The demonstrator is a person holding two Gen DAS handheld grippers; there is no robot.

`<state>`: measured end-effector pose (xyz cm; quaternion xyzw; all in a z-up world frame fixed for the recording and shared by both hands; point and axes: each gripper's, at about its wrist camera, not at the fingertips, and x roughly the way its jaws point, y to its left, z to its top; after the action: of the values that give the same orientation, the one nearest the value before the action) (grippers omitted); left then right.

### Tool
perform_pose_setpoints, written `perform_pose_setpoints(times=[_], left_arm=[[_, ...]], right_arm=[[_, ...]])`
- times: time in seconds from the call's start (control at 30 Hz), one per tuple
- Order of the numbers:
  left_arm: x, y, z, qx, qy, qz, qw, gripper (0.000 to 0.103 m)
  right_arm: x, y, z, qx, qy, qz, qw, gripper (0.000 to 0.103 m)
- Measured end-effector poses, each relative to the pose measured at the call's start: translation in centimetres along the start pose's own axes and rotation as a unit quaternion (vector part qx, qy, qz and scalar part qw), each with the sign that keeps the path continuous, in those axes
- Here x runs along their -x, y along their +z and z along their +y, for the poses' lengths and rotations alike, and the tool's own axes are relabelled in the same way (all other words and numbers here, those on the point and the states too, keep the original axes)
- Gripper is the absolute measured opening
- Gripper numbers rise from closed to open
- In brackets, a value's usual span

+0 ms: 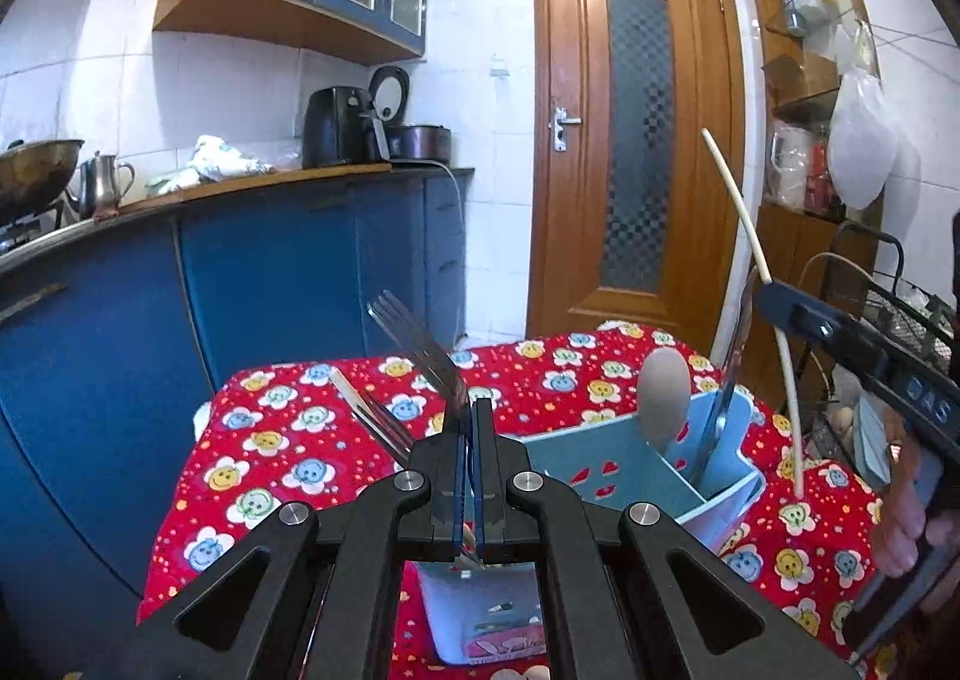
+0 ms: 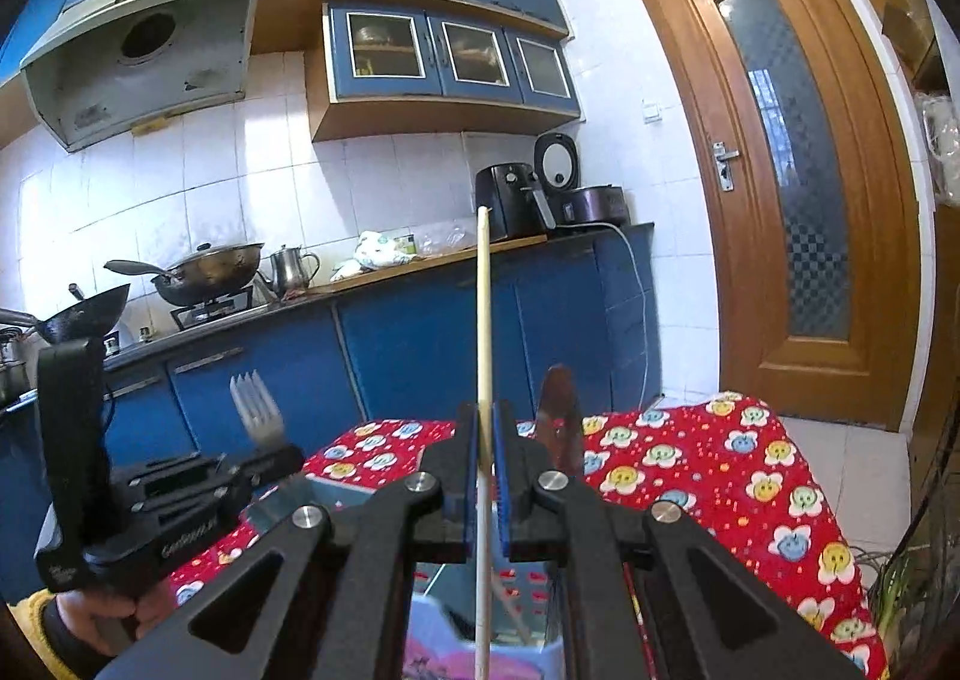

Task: Organize utensils
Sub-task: 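Lower the silver fork into the holder with the left tool while the right carries the chopstick over it, then open the left tool to drop the fork while the right lowers the chopstick into the holder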

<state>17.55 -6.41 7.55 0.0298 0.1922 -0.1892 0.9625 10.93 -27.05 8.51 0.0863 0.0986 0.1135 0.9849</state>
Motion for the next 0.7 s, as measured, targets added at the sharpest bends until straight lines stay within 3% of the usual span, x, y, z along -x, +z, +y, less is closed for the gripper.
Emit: perform_pose_setpoints(times=[0.7], left_arm=[[-0.6, -0.9, -0.5, 0.004, -0.017, 0.011, 0.9998, 0.002]], right_arm=[[-2.6, -1.1, -1.5, -0.030, 0.009, -0.004, 0.999, 0.007]])
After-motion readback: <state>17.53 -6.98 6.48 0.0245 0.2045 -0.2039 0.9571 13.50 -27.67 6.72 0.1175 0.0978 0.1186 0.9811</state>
